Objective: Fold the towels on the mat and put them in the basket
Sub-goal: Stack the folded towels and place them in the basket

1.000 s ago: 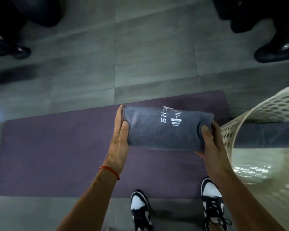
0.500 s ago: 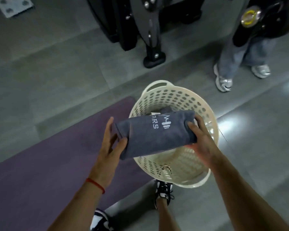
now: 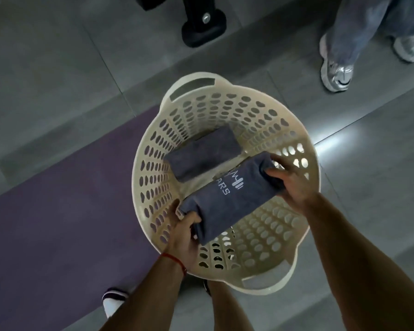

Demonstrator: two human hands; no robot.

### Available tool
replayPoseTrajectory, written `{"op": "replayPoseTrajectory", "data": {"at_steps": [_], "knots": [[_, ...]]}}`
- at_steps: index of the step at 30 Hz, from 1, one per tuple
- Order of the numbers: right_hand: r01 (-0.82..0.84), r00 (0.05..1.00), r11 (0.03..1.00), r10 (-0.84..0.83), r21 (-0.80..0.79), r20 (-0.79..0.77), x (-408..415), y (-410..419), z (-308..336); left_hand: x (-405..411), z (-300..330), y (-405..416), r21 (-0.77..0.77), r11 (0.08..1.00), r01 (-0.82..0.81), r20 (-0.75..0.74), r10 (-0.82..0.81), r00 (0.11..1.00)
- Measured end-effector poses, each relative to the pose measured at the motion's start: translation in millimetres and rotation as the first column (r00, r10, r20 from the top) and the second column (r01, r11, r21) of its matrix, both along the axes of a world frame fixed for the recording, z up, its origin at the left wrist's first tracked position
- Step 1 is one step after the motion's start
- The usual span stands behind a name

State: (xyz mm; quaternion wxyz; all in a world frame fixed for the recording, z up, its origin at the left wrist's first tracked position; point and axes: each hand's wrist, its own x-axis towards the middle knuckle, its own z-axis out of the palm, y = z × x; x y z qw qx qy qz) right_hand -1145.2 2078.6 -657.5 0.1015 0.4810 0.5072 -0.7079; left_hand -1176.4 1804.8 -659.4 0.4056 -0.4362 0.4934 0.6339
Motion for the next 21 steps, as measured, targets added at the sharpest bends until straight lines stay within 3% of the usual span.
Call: {"op": "replayPoseTrajectory", "data": {"at_steps": [5,8,13,17,21], "knots": [[0.128,0.988,0.986,-0.135,0.104,0.070,-4.5,-19.7,-86.1,-1.9,-69.9,17.9,-0.163,0.979,-0.122,0.083,0.137,0.987],[0.127,0.987,0.985,-0.137,0.118,0.083,-2.4,-24.7,-136.8,-4.3,-118.0,18.8,-0.259,0.961,-0.101,-0.001,0.105,0.995],[0.147,0.983,0.974,-0.163,0.173,0.083,2.4,-32.8,-196.8,5.8,-212.6,8.3,-0.259,0.952,-0.161,-0.031,0.159,0.987],[0.108,0.991,0.972,-0.122,0.207,0.055,-1.5,-27.3,-233.2,-2.5,-228.9,11.0,-0.228,0.965,-0.130,-0.144,0.098,0.985],[0.117,0.992,0.971,-0.126,0.207,0.027,-1.9,-26.1,-253.2,-4.4,-257.1,5.9,-0.237,0.969,-0.068,-0.078,0.051,0.996]]}}
